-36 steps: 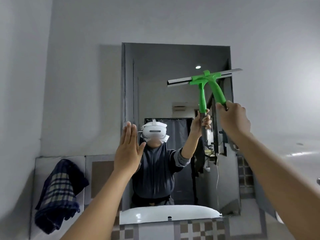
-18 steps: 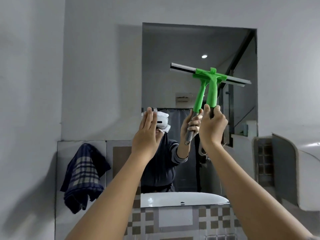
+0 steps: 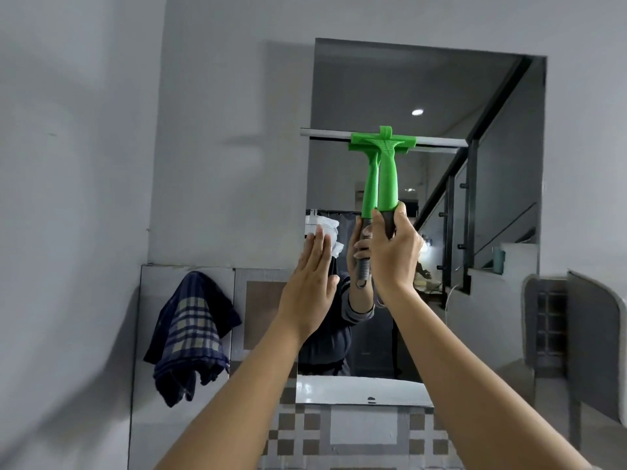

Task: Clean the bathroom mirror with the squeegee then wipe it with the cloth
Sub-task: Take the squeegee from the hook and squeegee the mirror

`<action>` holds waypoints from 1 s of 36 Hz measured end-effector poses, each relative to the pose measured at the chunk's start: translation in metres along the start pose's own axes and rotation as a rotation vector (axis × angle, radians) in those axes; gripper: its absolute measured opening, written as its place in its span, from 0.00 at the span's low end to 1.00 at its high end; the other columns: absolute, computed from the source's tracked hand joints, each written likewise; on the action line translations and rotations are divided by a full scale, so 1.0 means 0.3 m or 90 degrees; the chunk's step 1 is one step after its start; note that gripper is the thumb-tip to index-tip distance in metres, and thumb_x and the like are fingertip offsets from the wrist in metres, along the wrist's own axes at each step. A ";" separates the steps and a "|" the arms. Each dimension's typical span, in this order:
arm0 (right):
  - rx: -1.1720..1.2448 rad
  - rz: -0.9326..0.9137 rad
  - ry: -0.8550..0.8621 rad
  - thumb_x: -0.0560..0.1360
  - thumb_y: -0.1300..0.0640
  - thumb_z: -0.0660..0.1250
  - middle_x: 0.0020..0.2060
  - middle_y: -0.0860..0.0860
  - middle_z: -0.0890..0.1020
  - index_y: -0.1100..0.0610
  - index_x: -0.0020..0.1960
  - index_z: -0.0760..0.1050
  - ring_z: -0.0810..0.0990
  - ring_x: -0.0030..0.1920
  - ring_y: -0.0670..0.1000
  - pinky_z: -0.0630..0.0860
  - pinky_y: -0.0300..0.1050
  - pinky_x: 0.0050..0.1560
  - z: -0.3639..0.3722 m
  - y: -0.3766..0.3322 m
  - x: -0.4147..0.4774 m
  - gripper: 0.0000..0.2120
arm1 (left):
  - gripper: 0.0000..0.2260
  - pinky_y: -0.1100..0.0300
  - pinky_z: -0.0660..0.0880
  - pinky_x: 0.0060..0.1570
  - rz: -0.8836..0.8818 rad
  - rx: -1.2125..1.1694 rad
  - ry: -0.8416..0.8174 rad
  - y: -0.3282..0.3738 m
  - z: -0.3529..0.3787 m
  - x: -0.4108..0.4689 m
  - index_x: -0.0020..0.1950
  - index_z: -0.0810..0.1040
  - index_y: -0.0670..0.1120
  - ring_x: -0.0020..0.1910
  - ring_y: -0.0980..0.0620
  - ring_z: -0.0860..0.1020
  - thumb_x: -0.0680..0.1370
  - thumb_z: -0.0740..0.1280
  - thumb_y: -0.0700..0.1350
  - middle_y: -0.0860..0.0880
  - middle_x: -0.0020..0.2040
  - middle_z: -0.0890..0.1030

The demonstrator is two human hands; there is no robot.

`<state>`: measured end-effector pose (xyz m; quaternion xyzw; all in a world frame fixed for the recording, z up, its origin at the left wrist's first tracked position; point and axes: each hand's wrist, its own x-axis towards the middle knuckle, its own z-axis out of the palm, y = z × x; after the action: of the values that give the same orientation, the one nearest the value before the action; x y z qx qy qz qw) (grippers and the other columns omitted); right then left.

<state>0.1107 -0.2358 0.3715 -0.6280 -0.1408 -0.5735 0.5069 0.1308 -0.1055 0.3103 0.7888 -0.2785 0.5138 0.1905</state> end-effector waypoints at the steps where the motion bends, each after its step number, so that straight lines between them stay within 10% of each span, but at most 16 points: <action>1: 0.004 0.003 -0.006 0.73 0.39 0.57 0.37 0.50 0.80 0.50 0.54 0.69 0.82 0.35 0.58 0.79 0.60 0.36 0.001 -0.003 -0.003 0.17 | 0.32 0.60 0.58 0.71 0.000 0.000 0.010 0.003 0.005 -0.007 0.73 0.40 0.47 0.75 0.53 0.40 0.80 0.59 0.43 0.50 0.76 0.40; 14: -0.045 -0.083 -0.073 0.77 0.51 0.61 0.39 0.55 0.81 0.57 0.67 0.67 0.80 0.39 0.56 0.79 0.58 0.40 -0.032 0.003 -0.007 0.21 | 0.30 0.65 0.68 0.63 -0.064 0.033 0.056 0.036 0.073 -0.092 0.75 0.45 0.44 0.75 0.52 0.43 0.79 0.59 0.44 0.49 0.76 0.42; 27: -0.204 -0.213 -0.265 0.76 0.48 0.61 0.42 0.51 0.81 0.53 0.68 0.66 0.81 0.41 0.56 0.79 0.54 0.40 -0.271 0.069 0.169 0.21 | 0.28 0.61 0.45 0.71 -0.198 0.035 0.088 0.114 0.154 -0.151 0.73 0.39 0.47 0.75 0.51 0.41 0.80 0.53 0.47 0.50 0.75 0.40; 36: -0.378 -0.341 -0.323 0.77 0.46 0.60 0.53 0.55 0.81 0.50 0.69 0.66 0.80 0.49 0.61 0.77 0.53 0.44 -0.464 0.087 0.331 0.22 | 0.29 0.61 0.50 0.70 -0.231 0.070 0.062 0.107 0.160 -0.140 0.74 0.42 0.46 0.75 0.50 0.44 0.77 0.52 0.49 0.50 0.75 0.42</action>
<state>0.0802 -0.3987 0.4208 -0.8077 -0.2474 -0.5277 0.0891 0.1310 -0.1483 0.2530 0.8094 -0.0938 0.5233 0.2494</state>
